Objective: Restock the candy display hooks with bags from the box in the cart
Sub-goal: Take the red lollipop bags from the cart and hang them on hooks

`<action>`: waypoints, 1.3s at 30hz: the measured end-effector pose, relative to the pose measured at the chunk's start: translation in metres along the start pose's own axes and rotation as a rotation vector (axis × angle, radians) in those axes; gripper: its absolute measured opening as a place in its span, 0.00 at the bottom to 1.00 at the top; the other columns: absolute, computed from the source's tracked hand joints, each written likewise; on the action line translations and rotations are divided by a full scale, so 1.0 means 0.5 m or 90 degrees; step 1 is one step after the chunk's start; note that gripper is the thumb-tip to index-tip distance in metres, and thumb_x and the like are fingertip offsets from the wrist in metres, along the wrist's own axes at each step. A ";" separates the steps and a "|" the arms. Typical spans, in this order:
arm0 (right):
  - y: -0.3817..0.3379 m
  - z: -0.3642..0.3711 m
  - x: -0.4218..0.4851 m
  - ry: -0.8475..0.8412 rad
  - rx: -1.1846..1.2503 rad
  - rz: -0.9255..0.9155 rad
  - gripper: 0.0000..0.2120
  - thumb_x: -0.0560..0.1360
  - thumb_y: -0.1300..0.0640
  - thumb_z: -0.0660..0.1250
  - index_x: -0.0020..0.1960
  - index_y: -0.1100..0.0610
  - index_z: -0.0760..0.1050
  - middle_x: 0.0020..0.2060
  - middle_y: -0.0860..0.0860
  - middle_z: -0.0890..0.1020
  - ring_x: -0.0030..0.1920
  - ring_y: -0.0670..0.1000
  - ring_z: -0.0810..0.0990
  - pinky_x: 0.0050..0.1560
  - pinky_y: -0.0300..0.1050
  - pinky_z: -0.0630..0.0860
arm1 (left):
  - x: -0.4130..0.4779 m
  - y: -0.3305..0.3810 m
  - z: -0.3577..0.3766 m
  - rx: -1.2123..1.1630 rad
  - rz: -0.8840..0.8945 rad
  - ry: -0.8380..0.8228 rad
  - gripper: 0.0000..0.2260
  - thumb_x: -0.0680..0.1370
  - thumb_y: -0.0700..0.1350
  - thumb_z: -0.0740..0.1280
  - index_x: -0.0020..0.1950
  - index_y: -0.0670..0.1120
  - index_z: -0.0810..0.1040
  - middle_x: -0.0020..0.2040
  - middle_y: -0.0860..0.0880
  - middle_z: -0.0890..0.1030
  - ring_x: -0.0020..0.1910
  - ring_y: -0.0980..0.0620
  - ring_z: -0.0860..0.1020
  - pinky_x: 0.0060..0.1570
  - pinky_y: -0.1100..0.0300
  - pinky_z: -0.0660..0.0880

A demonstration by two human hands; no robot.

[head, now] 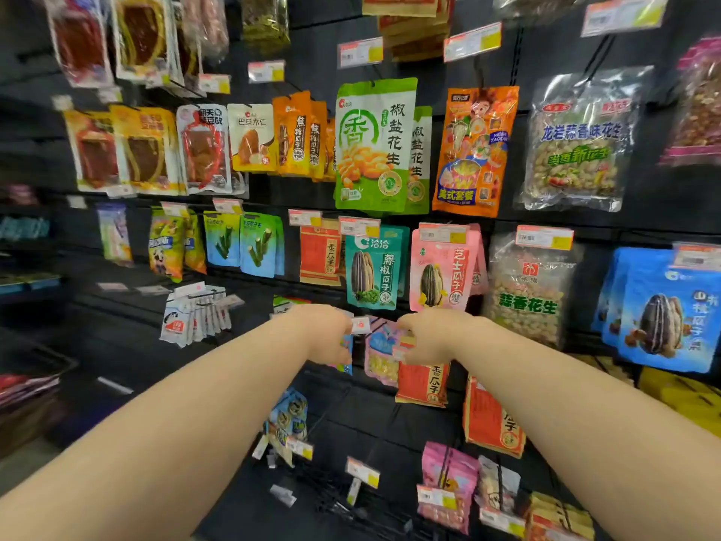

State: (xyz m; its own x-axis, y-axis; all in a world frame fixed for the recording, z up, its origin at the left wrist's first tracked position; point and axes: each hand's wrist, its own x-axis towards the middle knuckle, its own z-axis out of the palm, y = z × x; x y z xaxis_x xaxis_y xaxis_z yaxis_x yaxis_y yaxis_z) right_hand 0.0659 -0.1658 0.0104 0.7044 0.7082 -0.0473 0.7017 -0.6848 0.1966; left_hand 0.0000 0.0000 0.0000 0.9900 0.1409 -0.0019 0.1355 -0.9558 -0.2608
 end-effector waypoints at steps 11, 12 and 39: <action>-0.153 0.013 0.102 -0.030 0.014 -0.092 0.30 0.77 0.43 0.60 0.76 0.52 0.59 0.70 0.54 0.70 0.67 0.57 0.71 0.63 0.51 0.72 | -0.064 -0.141 0.088 -0.032 -0.093 -0.061 0.27 0.78 0.59 0.62 0.73 0.48 0.66 0.69 0.46 0.72 0.67 0.44 0.72 0.62 0.47 0.73; -0.174 0.013 0.114 -0.031 0.016 -0.100 0.31 0.77 0.42 0.60 0.76 0.52 0.58 0.71 0.53 0.69 0.68 0.57 0.71 0.64 0.52 0.72 | -0.071 -0.161 0.099 -0.034 -0.099 -0.065 0.27 0.78 0.59 0.62 0.74 0.48 0.65 0.70 0.46 0.72 0.67 0.44 0.72 0.61 0.48 0.73; -1.029 -0.080 0.513 -0.066 -0.008 -0.396 0.30 0.77 0.43 0.60 0.76 0.50 0.57 0.73 0.51 0.65 0.71 0.55 0.67 0.68 0.51 0.67 | -0.434 -0.919 0.452 -0.116 -0.422 -0.118 0.26 0.75 0.60 0.64 0.69 0.48 0.69 0.65 0.44 0.75 0.63 0.42 0.74 0.56 0.52 0.73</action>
State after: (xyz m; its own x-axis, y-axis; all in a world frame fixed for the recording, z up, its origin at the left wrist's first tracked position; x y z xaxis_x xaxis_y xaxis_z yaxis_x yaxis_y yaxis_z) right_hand -0.1188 0.3751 -0.0639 0.1714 0.9525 -0.2517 0.9827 -0.1470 0.1128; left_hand -0.2858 0.4669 -0.0980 0.6758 0.7341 -0.0666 0.7277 -0.6788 -0.0985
